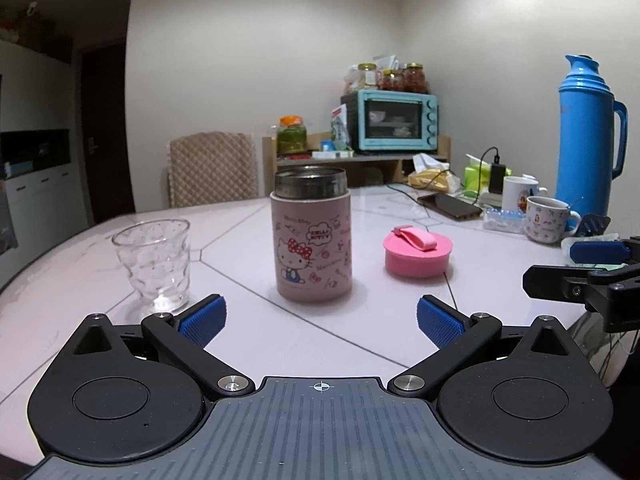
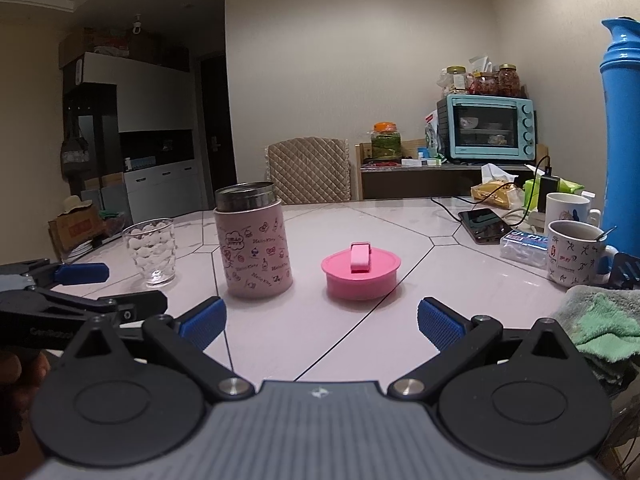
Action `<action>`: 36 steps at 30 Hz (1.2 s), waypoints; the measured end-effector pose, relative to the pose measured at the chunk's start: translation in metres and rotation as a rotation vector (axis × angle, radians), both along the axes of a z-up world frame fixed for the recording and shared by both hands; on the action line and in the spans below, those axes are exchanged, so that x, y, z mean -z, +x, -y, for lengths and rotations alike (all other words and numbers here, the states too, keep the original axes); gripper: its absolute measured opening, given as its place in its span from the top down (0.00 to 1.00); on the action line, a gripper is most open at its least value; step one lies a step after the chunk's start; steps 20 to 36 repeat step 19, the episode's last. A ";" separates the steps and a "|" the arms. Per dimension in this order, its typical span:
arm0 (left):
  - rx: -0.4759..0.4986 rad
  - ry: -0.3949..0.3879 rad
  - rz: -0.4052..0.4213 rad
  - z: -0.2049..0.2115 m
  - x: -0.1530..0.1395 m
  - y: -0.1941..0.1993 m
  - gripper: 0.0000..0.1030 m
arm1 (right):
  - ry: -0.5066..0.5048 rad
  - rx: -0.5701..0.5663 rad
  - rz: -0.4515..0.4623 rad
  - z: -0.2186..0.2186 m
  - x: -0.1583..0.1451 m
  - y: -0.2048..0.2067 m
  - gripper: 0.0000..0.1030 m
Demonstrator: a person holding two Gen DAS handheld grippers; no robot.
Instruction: Unscrew bottle cap and pour
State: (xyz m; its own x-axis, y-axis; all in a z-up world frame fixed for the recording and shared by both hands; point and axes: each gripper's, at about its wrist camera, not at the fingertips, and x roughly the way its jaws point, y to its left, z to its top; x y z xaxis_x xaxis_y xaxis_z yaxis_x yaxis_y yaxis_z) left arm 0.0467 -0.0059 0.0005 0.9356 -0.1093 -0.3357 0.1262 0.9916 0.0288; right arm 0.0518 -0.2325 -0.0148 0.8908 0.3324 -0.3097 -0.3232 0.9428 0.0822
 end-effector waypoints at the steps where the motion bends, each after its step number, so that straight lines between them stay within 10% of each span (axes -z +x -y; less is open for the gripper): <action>1: -0.001 0.000 0.000 0.000 0.000 0.000 0.00 | 0.002 -0.002 -0.001 0.000 0.001 -0.001 0.00; 36: -0.058 -0.016 -0.003 -0.011 0.007 -0.015 0.00 | -0.005 -0.024 0.007 -0.008 0.005 -0.013 0.00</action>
